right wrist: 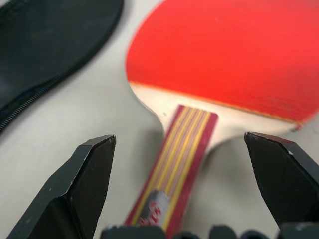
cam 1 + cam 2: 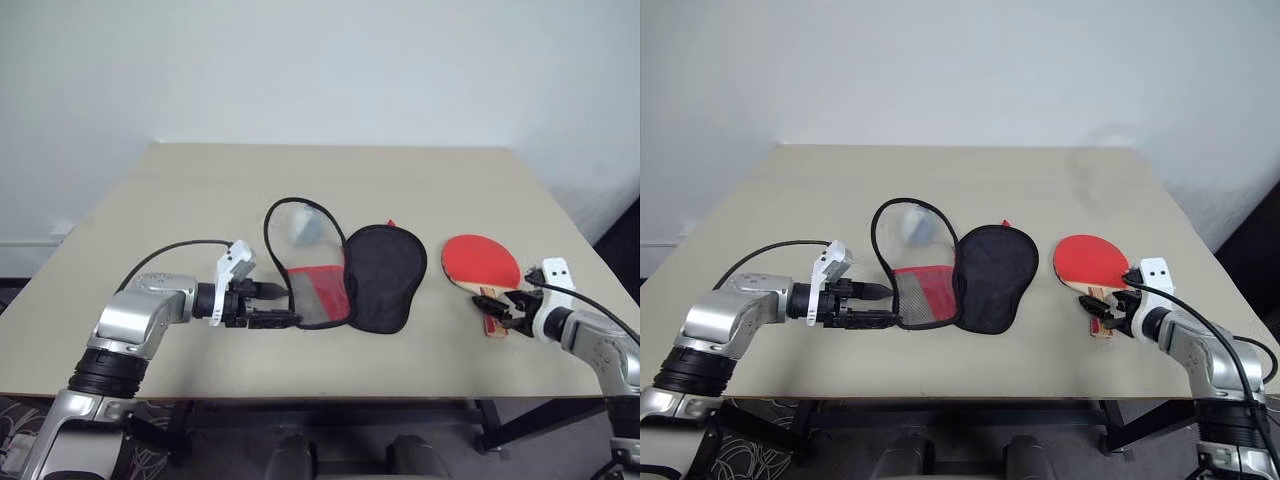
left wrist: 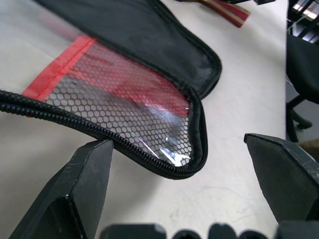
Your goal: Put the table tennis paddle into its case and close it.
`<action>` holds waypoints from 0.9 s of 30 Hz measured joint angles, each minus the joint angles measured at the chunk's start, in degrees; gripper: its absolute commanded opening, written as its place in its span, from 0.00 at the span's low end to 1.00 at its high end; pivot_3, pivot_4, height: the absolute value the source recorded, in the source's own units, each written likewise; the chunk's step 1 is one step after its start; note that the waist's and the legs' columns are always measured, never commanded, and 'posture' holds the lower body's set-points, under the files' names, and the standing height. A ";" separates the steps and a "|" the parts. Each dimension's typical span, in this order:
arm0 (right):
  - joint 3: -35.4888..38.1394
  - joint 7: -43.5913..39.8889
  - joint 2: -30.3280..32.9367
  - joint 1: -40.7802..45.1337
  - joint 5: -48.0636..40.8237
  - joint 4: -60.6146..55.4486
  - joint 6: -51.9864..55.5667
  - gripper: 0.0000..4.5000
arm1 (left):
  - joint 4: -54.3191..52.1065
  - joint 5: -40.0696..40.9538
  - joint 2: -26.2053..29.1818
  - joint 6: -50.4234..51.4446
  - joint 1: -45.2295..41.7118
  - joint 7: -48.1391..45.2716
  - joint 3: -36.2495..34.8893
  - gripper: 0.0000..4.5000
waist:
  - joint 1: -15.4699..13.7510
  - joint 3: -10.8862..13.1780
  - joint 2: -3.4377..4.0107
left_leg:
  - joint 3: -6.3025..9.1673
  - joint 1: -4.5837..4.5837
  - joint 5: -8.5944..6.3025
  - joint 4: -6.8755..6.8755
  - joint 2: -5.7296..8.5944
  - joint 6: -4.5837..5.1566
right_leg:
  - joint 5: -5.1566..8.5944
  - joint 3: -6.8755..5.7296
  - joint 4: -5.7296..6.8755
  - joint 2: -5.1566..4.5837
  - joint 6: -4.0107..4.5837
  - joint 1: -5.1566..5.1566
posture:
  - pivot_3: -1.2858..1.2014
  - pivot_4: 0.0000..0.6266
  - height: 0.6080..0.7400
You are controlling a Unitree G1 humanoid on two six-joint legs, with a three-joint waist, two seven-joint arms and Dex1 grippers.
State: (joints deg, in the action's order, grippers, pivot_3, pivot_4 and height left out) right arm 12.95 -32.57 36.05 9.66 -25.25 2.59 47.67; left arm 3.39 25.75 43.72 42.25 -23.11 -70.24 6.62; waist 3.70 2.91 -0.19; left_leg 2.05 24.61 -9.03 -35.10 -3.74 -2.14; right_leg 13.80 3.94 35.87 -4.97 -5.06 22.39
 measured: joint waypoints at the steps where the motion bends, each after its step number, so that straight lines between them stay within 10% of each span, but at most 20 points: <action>1: 0.06 0.11 -0.01 -0.20 -0.06 -0.01 0.62 0.99 | -1.03 0.14 0.55 0.26 0.68 -0.28 -0.11 1.00 | 0.01 0.00 0.00 | 0.00 0.00 0.00 0.01 0.00 0.00 | 0.00 0.00 0.00 0.00 0.00 0.00 | 0.52 0.00 1.00; 18: -2.09 1.15 -1.31 3.19 1.33 2.00 2.02 0.99 | -8.41 4.21 6.13 0.56 7.31 -3.02 -1.64 1.00 | 0.02 0.02 -0.01 | -0.01 0.00 -0.01 0.04 -0.01 0.00 | 0.00 0.02 -0.03 0.00 0.00 0.04 | 0.52 0.00 1.00; 27: -3.58 0.16 -1.11 3.66 2.68 2.34 1.92 0.43 | -8.40 4.18 7.37 -0.76 7.47 -3.05 -2.62 1.00 | 0.03 0.01 -0.02 | -0.02 -0.01 -0.01 0.02 -0.01 0.00 | 0.00 0.02 -0.04 0.00 0.00 0.03 | 0.52 0.00 1.00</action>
State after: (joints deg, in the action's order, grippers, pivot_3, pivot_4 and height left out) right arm 9.37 -32.41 34.95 13.33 -22.57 4.93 49.59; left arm -5.01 29.94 51.09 41.49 -15.64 -73.29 4.00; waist 3.73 2.93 -0.21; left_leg 2.02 24.60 -9.03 -35.08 -3.75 -2.14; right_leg 13.80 3.96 35.83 -4.97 -5.06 22.41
